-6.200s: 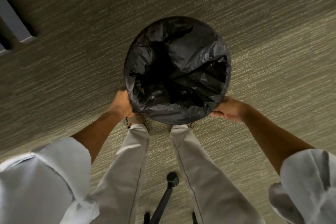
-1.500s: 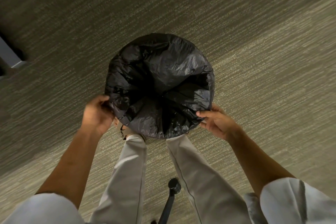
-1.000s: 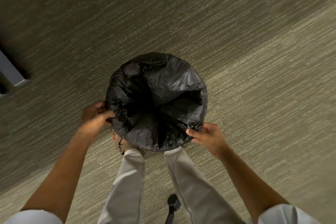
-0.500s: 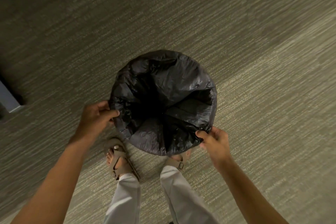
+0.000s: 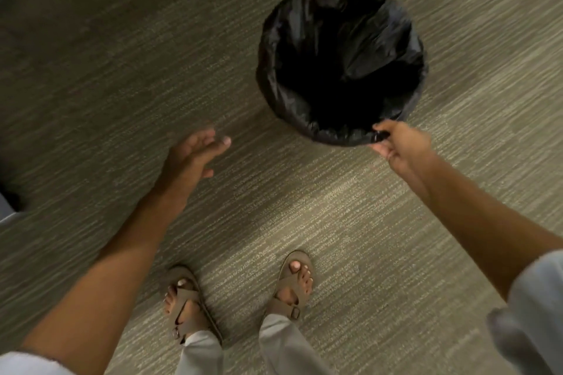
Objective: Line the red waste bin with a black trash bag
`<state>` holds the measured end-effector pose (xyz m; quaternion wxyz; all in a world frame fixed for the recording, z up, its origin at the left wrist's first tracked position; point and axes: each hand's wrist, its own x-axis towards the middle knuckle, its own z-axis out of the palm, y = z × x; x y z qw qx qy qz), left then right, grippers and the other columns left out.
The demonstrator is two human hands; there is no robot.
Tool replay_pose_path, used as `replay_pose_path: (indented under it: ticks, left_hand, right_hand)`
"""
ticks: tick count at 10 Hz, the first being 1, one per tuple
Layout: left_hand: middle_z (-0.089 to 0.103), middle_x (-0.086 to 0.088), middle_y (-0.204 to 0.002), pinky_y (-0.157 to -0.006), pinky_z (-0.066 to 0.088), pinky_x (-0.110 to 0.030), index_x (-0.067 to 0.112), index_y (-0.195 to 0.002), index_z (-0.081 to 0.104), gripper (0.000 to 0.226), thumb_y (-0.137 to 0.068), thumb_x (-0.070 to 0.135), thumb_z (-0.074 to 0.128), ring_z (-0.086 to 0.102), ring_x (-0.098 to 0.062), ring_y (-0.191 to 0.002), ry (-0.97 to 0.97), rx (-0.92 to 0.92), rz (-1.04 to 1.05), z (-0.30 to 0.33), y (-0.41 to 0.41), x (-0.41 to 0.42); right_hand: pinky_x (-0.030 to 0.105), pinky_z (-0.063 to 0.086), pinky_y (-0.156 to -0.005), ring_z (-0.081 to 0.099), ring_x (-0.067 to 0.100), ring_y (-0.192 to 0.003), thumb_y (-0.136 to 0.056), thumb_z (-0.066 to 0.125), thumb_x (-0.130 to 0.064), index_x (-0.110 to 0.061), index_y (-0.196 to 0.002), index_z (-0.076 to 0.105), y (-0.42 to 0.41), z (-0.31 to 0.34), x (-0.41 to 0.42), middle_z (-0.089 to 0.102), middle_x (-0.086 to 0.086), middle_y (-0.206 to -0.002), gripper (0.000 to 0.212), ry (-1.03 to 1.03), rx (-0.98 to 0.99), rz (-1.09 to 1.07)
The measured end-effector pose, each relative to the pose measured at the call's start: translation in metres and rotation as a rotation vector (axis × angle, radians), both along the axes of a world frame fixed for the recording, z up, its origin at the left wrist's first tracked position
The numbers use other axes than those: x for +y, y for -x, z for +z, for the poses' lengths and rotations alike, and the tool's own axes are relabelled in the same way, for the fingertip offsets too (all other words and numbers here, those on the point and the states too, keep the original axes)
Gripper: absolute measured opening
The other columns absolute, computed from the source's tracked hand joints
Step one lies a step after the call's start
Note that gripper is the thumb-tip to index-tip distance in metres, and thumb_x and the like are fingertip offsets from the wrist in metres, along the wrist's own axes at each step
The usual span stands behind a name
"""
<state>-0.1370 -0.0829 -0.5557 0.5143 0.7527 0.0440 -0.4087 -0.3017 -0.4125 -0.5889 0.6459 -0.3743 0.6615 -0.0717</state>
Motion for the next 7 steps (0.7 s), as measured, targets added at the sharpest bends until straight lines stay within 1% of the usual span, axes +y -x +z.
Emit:
replay_pose_path:
  ticks: [1,2,3,4,5,6,7]
  left_hand:
    - [0.067,0.019,-0.108,-0.074,0.050,-0.033,0.031,-0.114,0.065,0.073,-0.053,0.071,0.067,0.061,-0.008,-0.104,-0.013,0.067,0.003,-0.007,0.019,0.006]
    - [0.067,0.023,-0.106,-0.076,0.050,-0.034,0.037,-0.106,0.064,0.066,-0.051,0.074,0.067,0.061,-0.004,-0.106,0.003,0.116,-0.012,-0.016,0.030,0.015]
    - [0.063,0.018,-0.116,-0.079,0.051,-0.036,0.038,-0.108,0.062,0.075,-0.045,0.078,0.069,0.060,-0.004,-0.107,-0.005,0.101,-0.044,-0.022,0.029,0.021]
    - [0.063,0.012,-0.118,-0.078,0.051,-0.036,0.036,-0.109,0.062,0.067,-0.051,0.069,0.067,0.059,-0.006,-0.108,-0.009,0.073,-0.033,-0.027,0.019,0.024]
    - [0.064,0.016,-0.116,-0.075,0.050,-0.034,0.038,-0.106,0.063,0.057,-0.056,0.066,0.069,0.060,-0.007,-0.109,-0.001,0.058,-0.025,-0.029,0.008,0.026]
    - [0.065,0.018,-0.110,-0.072,0.050,-0.034,0.040,-0.101,0.064,0.070,-0.042,0.077,0.070,0.060,-0.003,-0.106,0.026,0.054,-0.020,-0.027,0.004,0.023]
    - [0.065,0.016,-0.112,-0.074,0.050,-0.034,0.039,-0.102,0.065,0.068,-0.045,0.076,0.068,0.060,-0.003,-0.106,-0.017,0.030,-0.058,-0.024,0.005,0.016]
  right_hand:
    - [0.038,0.063,-0.073,0.072,0.029,-0.099,-0.086,0.063,0.003,-0.001,-0.137,0.045,-0.040,-0.008,-0.030,0.065,0.019,-0.122,0.054,-0.017,-0.098,-0.057]
    - [0.025,0.056,-0.050,0.065,0.020,-0.078,-0.093,0.047,0.004,-0.003,-0.139,0.045,-0.074,-0.011,-0.048,0.062,0.011,-0.111,0.047,-0.014,-0.158,-0.055]
    - [0.021,0.041,-0.048,0.049,0.014,-0.064,-0.098,0.036,0.003,-0.007,-0.116,0.053,-0.094,-0.011,-0.057,0.052,0.007,-0.085,0.027,-0.001,-0.227,-0.038]
    - [0.026,0.052,-0.071,0.056,0.017,-0.072,-0.099,0.038,0.002,-0.008,-0.088,0.055,-0.106,-0.016,-0.063,0.055,0.008,-0.084,0.023,-0.018,-0.302,-0.106]
    - [0.028,0.054,-0.084,0.059,0.018,-0.080,-0.098,0.042,0.003,-0.007,-0.081,0.054,-0.114,-0.020,-0.057,0.058,0.009,-0.086,0.024,0.009,-0.290,-0.152]
    - [0.022,0.054,-0.057,0.055,0.017,-0.073,-0.103,0.040,-0.002,-0.006,-0.078,0.051,-0.113,-0.013,-0.055,0.055,0.009,-0.084,0.028,-0.074,-0.327,-0.198]
    - [0.031,0.058,-0.071,0.059,0.020,-0.081,-0.101,0.054,-0.027,-0.009,-0.091,0.056,-0.106,-0.001,-0.055,0.061,0.008,-0.106,0.021,-0.175,-0.244,-0.110]
